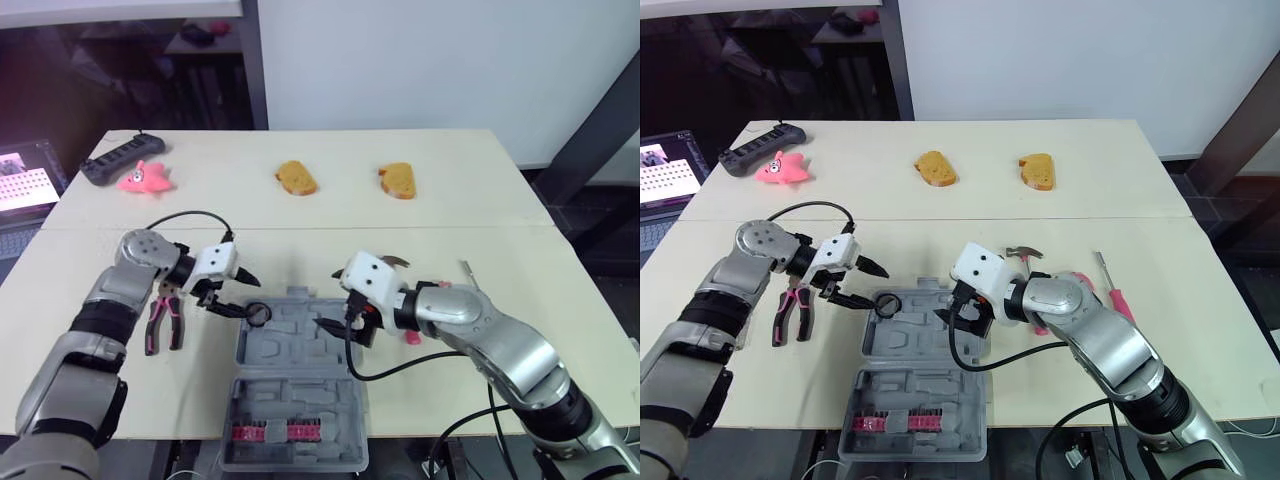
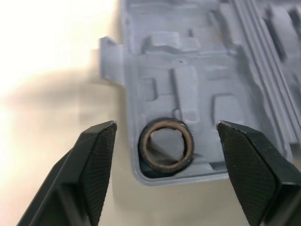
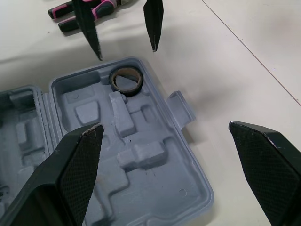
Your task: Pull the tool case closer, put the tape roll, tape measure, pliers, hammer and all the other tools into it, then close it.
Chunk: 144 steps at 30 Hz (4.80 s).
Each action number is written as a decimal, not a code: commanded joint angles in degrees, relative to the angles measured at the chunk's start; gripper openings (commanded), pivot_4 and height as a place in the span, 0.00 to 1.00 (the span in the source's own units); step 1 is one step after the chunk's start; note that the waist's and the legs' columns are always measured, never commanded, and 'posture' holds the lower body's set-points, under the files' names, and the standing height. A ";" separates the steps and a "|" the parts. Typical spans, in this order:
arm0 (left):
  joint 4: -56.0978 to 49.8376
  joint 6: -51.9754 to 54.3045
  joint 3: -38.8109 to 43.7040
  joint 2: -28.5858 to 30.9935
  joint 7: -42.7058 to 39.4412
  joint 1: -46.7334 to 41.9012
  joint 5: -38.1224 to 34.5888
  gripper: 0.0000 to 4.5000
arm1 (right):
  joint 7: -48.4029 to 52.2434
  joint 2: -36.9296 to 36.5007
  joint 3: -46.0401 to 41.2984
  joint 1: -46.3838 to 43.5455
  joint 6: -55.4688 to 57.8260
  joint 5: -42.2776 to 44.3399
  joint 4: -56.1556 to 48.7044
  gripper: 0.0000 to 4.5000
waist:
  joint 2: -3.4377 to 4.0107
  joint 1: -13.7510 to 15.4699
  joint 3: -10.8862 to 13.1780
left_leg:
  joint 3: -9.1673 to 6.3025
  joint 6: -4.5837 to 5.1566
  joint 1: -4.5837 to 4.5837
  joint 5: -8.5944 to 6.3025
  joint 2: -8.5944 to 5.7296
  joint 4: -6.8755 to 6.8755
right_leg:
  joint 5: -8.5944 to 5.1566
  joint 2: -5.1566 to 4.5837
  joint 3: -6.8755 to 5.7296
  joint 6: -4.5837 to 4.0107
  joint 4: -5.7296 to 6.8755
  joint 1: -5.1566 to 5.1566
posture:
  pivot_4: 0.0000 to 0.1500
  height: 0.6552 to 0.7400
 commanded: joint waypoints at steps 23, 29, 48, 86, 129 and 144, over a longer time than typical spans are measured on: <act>0.06 -1.00 2.68 -3.51 10.51 8.08 1.59 0.29 | -0.91 0.69 -1.25 0.45 0.10 0.42 -2.28 1.00 | 0.00 0.02 0.00 | 0.01 0.00 0.01 0.00 0.00 -0.01 | 0.00 0.00 0.00 0.00 -0.01 0.00 | 1.00 1.00; 2.57 -2.12 1.31 -3.26 11.59 8.38 4.69 0.29 | -1.01 0.63 -1.55 0.44 0.13 0.40 -2.18 1.00 | 0.00 0.02 0.00 | 0.00 0.00 0.04 0.00 0.00 -0.01 | 0.00 0.00 0.00 0.00 -0.01 0.02 | 1.00 1.00; -9.15 3.54 7.21 0.00 10.31 7.46 -3.29 0.29 | 0.26 -1.09 -7.93 3.66 -2.90 1.48 -2.99 1.00 | 0.03 0.05 -0.01 | 0.00 0.00 0.05 0.00 0.00 -0.03 | 0.00 0.00 0.00 0.00 -0.03 0.06 | 1.00 1.00; 26.60 -4.51 40.73 25.52 23.26 37.67 -10.48 0.99 | 18.29 -12.37 -56.18 45.90 -50.29 1.15 37.73 1.00 | 0.06 0.04 -0.03 | 0.38 0.22 0.24 -0.14 0.04 -0.13 | -0.24 -0.01 0.20 -0.18 -0.16 0.13 | 1.00 1.00; -60.00 21.00 30.64 8.34 15.96 50.25 -30.43 1.00 | -32.09 19.66 -29.66 27.34 -2.50 -7.04 14.77 0.88 | 0.09 -0.10 -0.13 | 0.37 0.18 0.21 -0.12 0.05 -0.06 | -0.22 -0.01 0.30 -0.16 -0.17 0.11 | 1.00 1.00; -59.54 21.04 29.10 7.99 16.40 49.09 -30.37 1.00 | -32.02 20.29 -30.16 30.55 -0.88 -6.93 11.36 0.00 | 0.01 0.21 -0.18 | 0.35 0.18 0.20 -0.12 0.04 -0.06 | -0.23 -0.02 0.29 -0.17 -0.21 0.15 | 1.00 1.00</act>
